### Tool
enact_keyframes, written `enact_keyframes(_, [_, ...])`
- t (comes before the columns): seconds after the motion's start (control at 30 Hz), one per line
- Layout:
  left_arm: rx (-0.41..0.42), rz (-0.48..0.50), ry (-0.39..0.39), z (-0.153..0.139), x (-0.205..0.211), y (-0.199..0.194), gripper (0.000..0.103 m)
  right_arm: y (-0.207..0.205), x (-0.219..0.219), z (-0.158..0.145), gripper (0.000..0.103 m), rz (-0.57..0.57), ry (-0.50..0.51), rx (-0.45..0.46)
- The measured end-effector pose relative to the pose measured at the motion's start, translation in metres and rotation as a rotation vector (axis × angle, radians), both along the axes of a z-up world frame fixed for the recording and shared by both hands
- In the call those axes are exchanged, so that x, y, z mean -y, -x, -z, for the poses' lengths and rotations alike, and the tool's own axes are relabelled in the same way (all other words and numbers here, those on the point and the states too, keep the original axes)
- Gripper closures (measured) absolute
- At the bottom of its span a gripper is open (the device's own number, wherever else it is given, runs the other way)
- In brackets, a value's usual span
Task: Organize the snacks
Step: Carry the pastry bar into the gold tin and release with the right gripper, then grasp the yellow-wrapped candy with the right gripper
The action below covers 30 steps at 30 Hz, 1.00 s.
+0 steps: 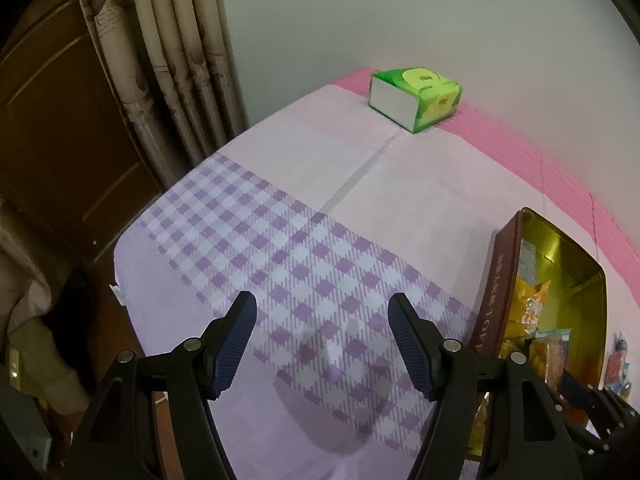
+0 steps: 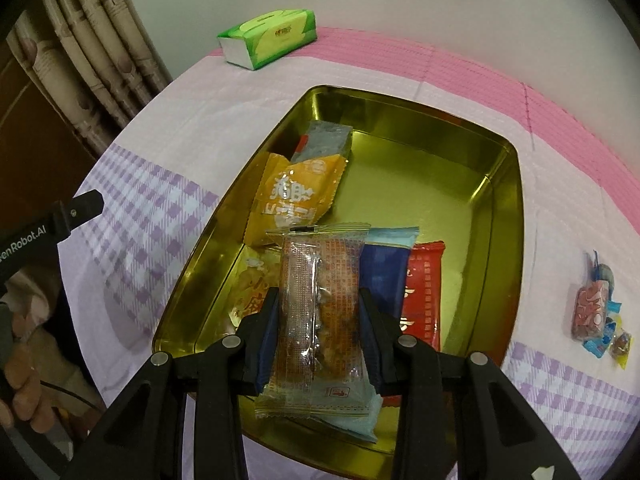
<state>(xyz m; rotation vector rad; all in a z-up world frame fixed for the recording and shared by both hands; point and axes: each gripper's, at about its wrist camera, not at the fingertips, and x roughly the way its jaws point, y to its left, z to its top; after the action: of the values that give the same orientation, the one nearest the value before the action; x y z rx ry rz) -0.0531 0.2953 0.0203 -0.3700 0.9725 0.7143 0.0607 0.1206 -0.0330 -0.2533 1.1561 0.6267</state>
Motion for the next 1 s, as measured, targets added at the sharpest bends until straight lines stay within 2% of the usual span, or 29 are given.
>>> enact_keyframes(0.3, [-0.007,0.02,-0.007,0.002,0.005,-0.004,0.034,0.002,0.004,-0.002,0.065,-0.002,-0.046,-0.012])
enact_keyframes(0.57, [-0.015,0.031,-0.019,0.002,0.008,-0.006,0.034,0.002,0.042,-0.037,0.064,0.043,-0.111,0.051])
enact_keyframes(0.7, [-0.017,0.035,-0.024,0.001,0.01,-0.006,0.034,-0.007,0.083,-0.052,0.064,0.118,-0.135,0.086])
enact_keyframes(0.8, [-0.022,0.038,-0.027,0.002,0.011,-0.006,0.034,-0.019,0.126,-0.058,0.06,0.208,-0.115,0.126])
enact_keyframes(1.0, [-0.031,0.048,-0.036,0.002,0.015,-0.008,0.034,-0.052,0.23,-0.041,0.058,0.424,-0.02,0.172])
